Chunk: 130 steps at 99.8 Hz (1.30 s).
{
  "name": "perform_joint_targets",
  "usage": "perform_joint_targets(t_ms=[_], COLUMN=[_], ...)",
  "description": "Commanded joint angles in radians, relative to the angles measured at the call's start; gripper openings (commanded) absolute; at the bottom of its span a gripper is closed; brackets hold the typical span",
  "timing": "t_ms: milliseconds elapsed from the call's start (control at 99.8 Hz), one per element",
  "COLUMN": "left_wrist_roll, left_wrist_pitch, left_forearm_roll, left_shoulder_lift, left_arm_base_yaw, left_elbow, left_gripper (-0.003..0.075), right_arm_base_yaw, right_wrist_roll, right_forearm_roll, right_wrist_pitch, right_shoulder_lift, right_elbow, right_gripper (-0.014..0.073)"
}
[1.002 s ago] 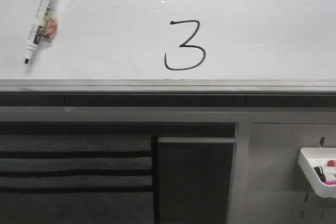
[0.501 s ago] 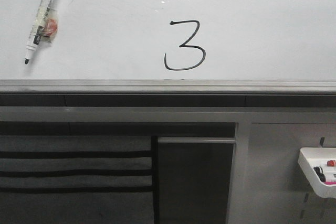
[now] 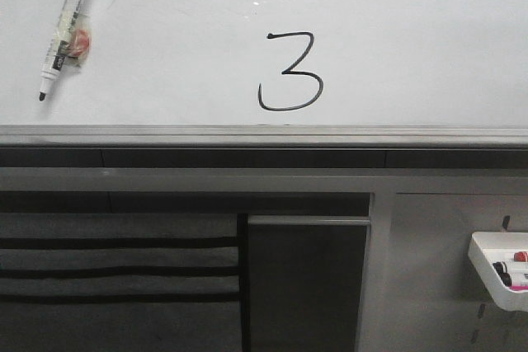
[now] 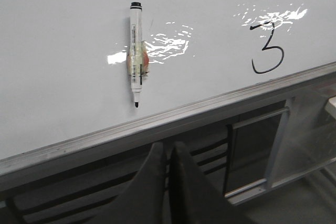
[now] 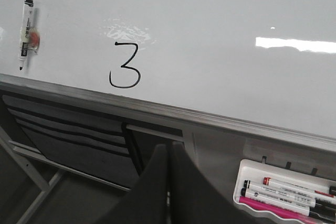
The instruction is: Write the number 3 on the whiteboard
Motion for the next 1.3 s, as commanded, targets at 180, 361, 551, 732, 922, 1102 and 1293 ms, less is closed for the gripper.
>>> perform_joint_targets(t_ms=[180,361,551,732,922,1102,1293], left_wrist_roll=[-0.013,-0.013,-0.013,-0.013,-0.013,-0.013,-0.013], left_wrist_pitch=[-0.205,-0.420,-0.659,-0.723,-0.660,-0.612,-0.614], left_forearm_roll=[0.180,0.180,0.120,0.038,-0.017,-0.105,-0.105], left_shoulder_lift=[-0.143,-0.238,-0.252,-0.283,-0.345,-0.345,-0.345], left_arm_base_yaw=[0.081,0.124,0.144,0.146,0.150,0.184,0.238], left_elbow=[0.129,0.300,0.450,0.517,0.517,0.517,0.517], left_gripper=[-0.0018,-0.0018,-0.0018,-0.0018,-0.0018,-0.0018,-0.0018], right_arm_base_yaw=[-0.005,-0.005,-0.005,-0.005,-0.005,-0.005,-0.005], right_wrist_roll=[0.000,0.000,0.000,0.000,0.000,0.000,0.000], right_forearm_roll=[-0.028,-0.028,-0.028,-0.028,-0.028,-0.028,-0.028], right_wrist_pitch=[-0.076,-0.076,-0.076,-0.077,-0.077,-0.077,-0.077], right_shoulder_lift=[0.012,0.012,0.012,0.012,0.012,0.014,0.014], right_elbow=[-0.022,-0.022,-0.022,-0.022,-0.021,-0.021,-0.021], right_gripper=[-0.0074,-0.0074,-0.0074,-0.0074,-0.0074,-0.0074,-0.0074])
